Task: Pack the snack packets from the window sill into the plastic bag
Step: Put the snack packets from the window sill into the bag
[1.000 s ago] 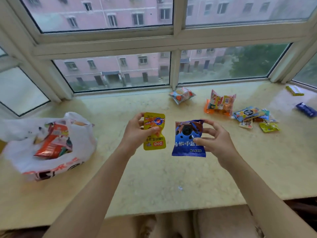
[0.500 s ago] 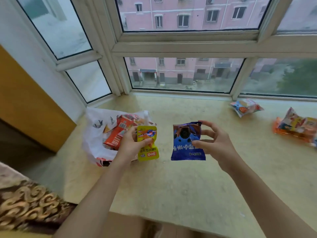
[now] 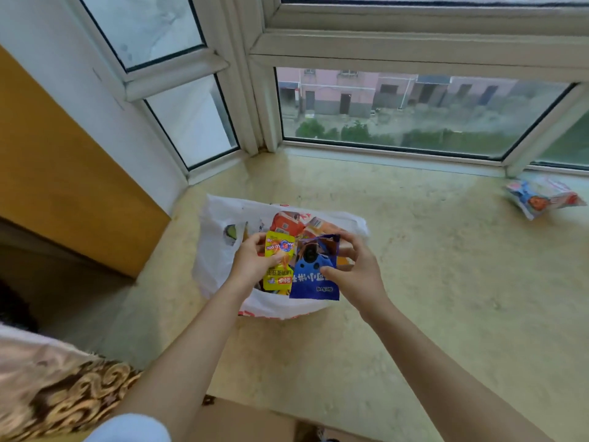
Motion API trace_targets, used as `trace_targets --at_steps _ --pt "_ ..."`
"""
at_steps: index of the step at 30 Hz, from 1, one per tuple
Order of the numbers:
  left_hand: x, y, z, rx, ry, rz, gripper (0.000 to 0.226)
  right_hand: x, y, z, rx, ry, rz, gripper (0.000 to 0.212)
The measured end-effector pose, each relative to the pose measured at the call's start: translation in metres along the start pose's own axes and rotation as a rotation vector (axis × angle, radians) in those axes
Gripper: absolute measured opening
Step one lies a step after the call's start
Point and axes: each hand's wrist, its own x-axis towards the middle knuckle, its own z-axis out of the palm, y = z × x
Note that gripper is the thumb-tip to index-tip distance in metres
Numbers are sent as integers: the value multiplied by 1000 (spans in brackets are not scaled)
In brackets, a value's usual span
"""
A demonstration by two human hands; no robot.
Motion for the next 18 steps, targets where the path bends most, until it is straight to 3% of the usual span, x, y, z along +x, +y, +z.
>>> trace_targets --at_steps 5,9,13,18 --pt "23 -5 6 15 14 3 66 31 21 24 -87 46 -12 62" --pt "23 -8 5 99 -26 53 77 38 25 23 -114 -64 90 72" --pt "16 -9 9 145 -24 115 59 26 22 10 -101 -81 73 63" --pt "-2 10 29 23 -90 167 23 1 12 -18 5 24 92 32"
